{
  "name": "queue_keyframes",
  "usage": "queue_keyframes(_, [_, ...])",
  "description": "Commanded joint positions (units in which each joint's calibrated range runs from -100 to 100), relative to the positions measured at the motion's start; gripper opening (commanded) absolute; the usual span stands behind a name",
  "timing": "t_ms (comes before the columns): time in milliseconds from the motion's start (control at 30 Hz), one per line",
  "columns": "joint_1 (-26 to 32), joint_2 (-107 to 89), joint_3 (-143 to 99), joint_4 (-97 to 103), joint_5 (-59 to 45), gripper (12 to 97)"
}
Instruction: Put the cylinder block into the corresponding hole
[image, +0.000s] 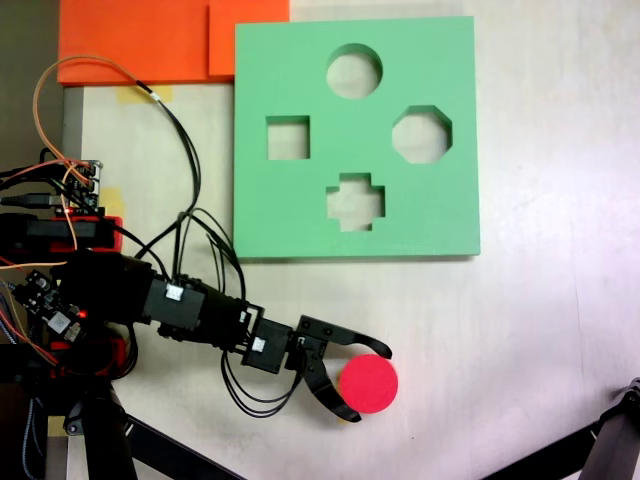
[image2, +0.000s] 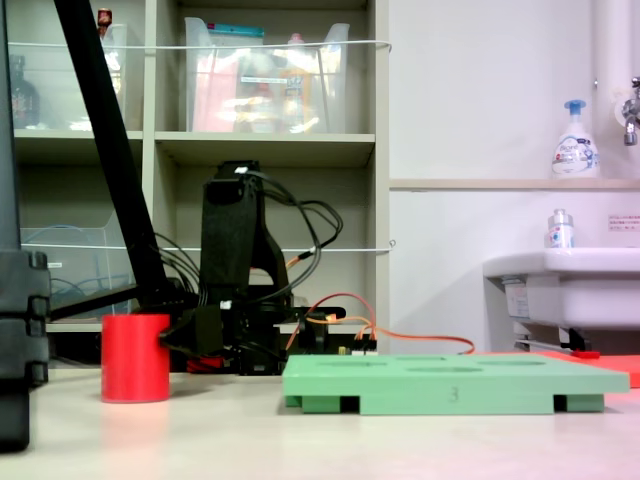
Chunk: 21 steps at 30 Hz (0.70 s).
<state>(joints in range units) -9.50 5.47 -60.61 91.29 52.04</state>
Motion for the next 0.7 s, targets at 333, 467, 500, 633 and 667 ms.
queue_keyframes(333, [4.4, -38.2, 1.3, -19.8, 0.4, 32.2])
queue_keyframes(467, [7.2, -47.1, 2.9, -23.4, 0.2, 32.2])
queue_keyframes(500, [8.0, -49.0, 3.0, -23.7, 0.2, 32.2])
queue_keyframes(633, [12.0, -55.3, 3.1, -29.1, 0.1, 32.2])
queue_keyframes(667, [13.1, -55.8, 3.4, -29.9, 0.0, 32.2])
